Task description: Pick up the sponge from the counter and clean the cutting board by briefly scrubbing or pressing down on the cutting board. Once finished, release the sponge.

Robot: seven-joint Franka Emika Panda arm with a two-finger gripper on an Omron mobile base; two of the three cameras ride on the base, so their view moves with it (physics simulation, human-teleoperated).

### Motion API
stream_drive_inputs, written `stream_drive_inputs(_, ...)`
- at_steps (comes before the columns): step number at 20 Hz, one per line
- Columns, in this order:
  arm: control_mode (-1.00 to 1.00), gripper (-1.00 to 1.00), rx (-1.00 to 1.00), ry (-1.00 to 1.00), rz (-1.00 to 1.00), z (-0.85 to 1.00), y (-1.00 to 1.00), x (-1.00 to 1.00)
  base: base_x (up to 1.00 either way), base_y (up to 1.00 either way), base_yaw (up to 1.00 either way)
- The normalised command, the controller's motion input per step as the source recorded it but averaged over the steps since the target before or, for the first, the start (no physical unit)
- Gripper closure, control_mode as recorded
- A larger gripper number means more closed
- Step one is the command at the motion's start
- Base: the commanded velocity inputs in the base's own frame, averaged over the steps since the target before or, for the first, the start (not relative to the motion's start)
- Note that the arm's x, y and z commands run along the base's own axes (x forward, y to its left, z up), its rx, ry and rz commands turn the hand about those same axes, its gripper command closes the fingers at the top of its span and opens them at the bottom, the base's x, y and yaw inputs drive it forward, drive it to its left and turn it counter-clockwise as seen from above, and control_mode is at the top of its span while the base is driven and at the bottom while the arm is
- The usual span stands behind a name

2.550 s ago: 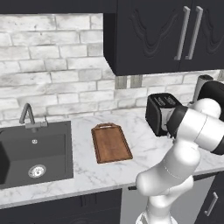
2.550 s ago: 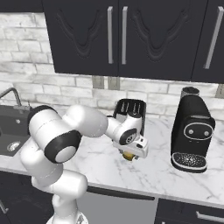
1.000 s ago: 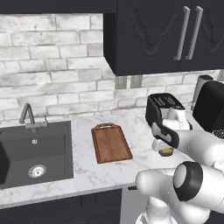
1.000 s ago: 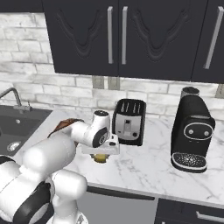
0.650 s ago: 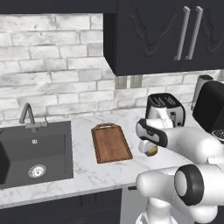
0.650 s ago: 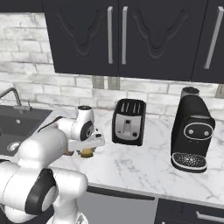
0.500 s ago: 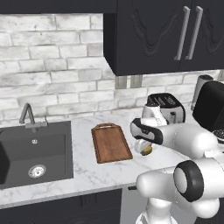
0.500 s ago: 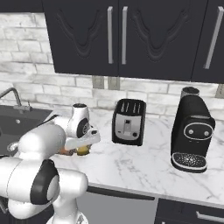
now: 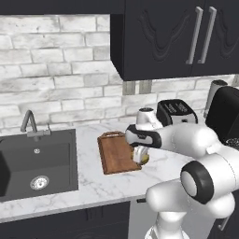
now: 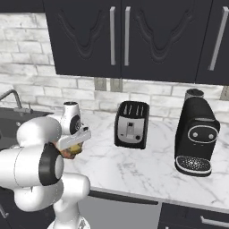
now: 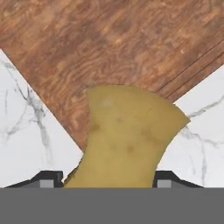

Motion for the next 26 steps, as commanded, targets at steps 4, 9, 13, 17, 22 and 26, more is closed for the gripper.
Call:
stream_drive_inputs(4, -1.00, 1.00, 0.00, 0.03, 0.03, -0.12, 0.42, 0.00, 0.00, 0.00, 0.00)
stream_drive_inputs(9, -1.00, 1.00, 0.00, 0.04, 0.05, -0.15, 0.29, 0.00, 0.00, 0.00, 0.00)
stream_drive_inputs(13, -1.00, 1.00, 0.00, 0.01, 0.01, -0.25, 0.03, 0.00, 0.00, 0.00, 0.00)
stream_drive_inputs(17, -1.00, 1.00, 0.00, 0.00, 0.00, -0.23, 0.00, 0.03, 0.00, 0.00, 0.00)
stream_drive_inputs(22, -1.00, 1.00, 0.00, -0.01, 0.00, -0.21, 0.00, 0.23, 0.00, 0.00, 0.00)
stream_drive_inputs(26, -1.00, 1.00, 0.00, -0.06, 0.00, -0.13, 0.00, 0.31, 0.00, 0.00, 0.00)
